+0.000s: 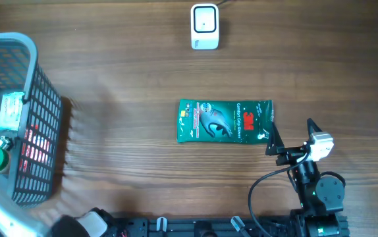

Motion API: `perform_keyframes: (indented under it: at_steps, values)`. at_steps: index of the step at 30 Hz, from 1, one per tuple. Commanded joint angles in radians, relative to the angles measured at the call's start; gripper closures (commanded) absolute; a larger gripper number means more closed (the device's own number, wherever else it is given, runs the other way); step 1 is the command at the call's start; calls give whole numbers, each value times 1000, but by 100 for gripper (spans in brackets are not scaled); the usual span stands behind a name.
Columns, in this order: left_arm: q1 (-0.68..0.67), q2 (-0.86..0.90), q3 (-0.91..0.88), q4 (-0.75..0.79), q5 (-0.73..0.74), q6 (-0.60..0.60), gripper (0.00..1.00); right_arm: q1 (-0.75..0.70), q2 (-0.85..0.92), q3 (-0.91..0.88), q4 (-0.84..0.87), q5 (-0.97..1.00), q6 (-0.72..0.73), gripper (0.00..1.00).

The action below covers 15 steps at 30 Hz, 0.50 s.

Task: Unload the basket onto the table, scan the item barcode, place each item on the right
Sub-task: 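Reach the left gripper back into the basket and grasp the green-lidded jar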

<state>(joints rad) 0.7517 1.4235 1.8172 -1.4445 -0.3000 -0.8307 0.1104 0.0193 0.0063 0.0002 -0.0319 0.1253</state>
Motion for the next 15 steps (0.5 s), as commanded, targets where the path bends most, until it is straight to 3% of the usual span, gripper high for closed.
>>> perform_keyframes:
  at_steps: [1,5,8,15]
  values:
    - [114,126,-28,-42,72,-18,0,2,-5,-1,4,10,-18,0]
    - [137,224,-185,68,73,-9,0,2,-5,-1,4,10,-18,0]
    - [137,255,-316,212,83,87,0,2,-5,-1,4,10,-18,0]
    - [137,259,-498,390,82,87,0,2,-5,-1,4,10,-18,0]
